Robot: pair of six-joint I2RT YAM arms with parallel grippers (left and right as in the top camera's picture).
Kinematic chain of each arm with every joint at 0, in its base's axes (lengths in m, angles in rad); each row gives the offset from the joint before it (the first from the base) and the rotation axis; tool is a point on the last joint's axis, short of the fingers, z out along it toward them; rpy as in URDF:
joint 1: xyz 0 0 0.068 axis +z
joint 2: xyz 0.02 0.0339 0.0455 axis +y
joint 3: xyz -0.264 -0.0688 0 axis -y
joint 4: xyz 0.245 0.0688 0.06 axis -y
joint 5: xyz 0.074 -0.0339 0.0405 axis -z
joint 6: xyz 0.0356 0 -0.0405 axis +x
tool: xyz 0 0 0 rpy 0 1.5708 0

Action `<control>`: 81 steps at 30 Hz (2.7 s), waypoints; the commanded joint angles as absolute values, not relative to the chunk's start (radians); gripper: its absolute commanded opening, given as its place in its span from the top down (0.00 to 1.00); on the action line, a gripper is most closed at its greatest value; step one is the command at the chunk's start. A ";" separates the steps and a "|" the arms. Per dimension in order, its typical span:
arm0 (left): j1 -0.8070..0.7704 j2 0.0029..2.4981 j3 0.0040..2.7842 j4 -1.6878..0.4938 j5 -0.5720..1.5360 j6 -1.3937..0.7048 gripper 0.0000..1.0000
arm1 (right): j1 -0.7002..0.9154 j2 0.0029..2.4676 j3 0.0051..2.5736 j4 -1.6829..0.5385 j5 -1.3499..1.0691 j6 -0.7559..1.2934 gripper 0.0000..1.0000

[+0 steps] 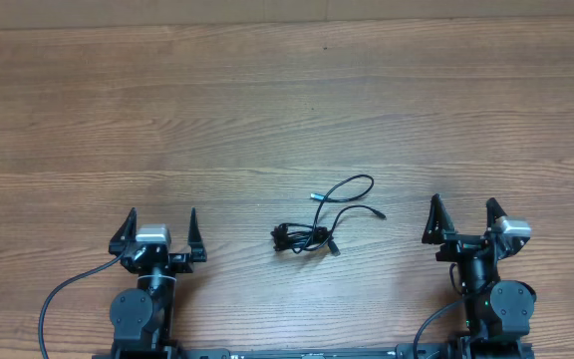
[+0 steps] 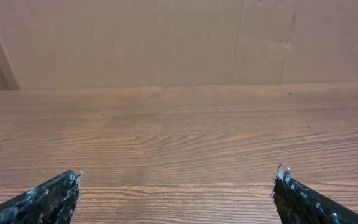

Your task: Untangle cables

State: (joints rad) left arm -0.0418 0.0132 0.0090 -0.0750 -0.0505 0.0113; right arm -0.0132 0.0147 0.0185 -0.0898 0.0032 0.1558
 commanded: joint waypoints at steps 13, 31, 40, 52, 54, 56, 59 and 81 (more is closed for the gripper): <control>-0.040 0.006 0.005 -0.077 0.019 0.021 0.00 | -0.014 0.003 0.008 -0.083 -0.002 0.148 0.00; -0.040 0.006 0.005 -0.077 0.020 0.019 0.00 | -0.014 0.003 0.008 -0.083 -0.002 0.148 0.00; -0.040 0.006 0.010 -0.077 0.056 -0.073 0.00 | -0.014 0.003 0.008 -0.083 -0.002 0.148 0.00; -0.040 0.006 0.133 -0.173 0.210 -0.191 0.00 | -0.014 0.003 0.008 -0.083 -0.002 0.148 0.00; -0.040 0.006 0.168 -0.217 0.211 -0.191 0.00 | -0.014 0.003 0.008 -0.083 -0.002 0.148 0.00; -0.040 0.006 0.203 -0.254 0.213 -0.191 0.00 | -0.014 0.003 0.008 -0.083 -0.002 0.148 0.00; -0.040 0.006 0.249 -0.287 0.258 -0.192 0.00 | -0.014 0.003 0.008 -0.083 -0.002 0.148 0.00; -0.040 0.620 0.835 -0.671 0.667 -0.292 0.00 | -0.014 0.003 0.008 -0.083 -0.002 0.148 0.00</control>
